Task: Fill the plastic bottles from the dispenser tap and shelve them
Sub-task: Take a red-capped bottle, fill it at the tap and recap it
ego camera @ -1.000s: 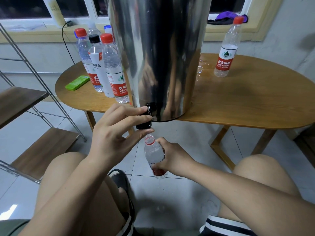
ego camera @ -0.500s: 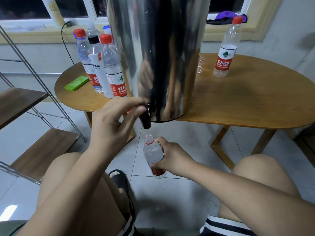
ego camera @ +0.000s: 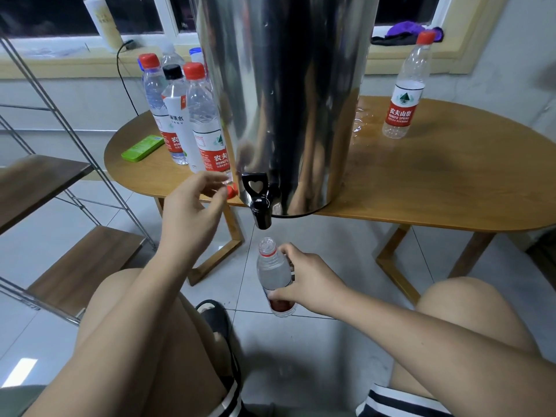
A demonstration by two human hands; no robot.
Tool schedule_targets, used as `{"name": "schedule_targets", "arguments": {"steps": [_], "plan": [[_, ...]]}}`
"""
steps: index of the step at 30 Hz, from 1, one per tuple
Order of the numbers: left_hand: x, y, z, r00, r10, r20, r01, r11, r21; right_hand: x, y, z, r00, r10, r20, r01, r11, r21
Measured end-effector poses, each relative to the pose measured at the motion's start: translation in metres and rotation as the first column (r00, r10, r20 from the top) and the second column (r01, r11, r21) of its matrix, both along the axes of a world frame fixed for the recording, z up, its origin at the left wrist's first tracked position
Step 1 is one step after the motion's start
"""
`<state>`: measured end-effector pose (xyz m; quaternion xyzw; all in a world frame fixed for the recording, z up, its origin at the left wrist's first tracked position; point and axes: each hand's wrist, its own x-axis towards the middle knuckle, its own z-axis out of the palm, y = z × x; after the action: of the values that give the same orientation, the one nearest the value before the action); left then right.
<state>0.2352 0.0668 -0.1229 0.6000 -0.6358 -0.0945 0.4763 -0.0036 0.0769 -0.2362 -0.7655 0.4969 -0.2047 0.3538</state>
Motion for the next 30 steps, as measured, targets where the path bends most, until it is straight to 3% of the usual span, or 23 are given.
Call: {"name": "schedule_targets", "arguments": {"steps": [3, 9, 16, 19, 25, 30], "plan": [[0.004, -0.011, -0.015, 0.986, -0.042, 0.162, 0.03, 0.996, 0.079, 0.0, -0.002, -0.001, 1.0, -0.01, 0.015, 0.01, 1.0, 0.007], [0.013, -0.034, -0.028, 0.954, 0.086, 0.287, -0.127, 0.984, 0.125, -0.002, -0.001, -0.002, 0.999, -0.023, 0.041, 0.022, 1.0, 0.017], [0.014, -0.052, -0.035, 0.905, 0.138, 0.402, -0.192, 0.977, 0.097, -0.004, 0.001, 0.001, 0.998, -0.015, 0.057, 0.014, 1.0, 0.027], [0.016, -0.047, -0.032, 0.932, 0.117, 0.343, -0.16, 0.982, 0.099, -0.005, 0.003, 0.002, 0.998, -0.017, 0.059, 0.015, 0.999, 0.035], [0.004, 0.011, -0.029, 0.998, -0.058, -0.003, 0.057, 0.974, 0.218, -0.011, 0.004, 0.004, 0.999, -0.02, 0.05, 0.018, 0.999, 0.033], [-0.008, 0.038, -0.033, 0.977, -0.201, -0.067, 0.212, 0.93, 0.299, -0.011, 0.009, 0.008, 0.999, 0.002, 0.034, -0.002, 1.0, 0.019]]}}
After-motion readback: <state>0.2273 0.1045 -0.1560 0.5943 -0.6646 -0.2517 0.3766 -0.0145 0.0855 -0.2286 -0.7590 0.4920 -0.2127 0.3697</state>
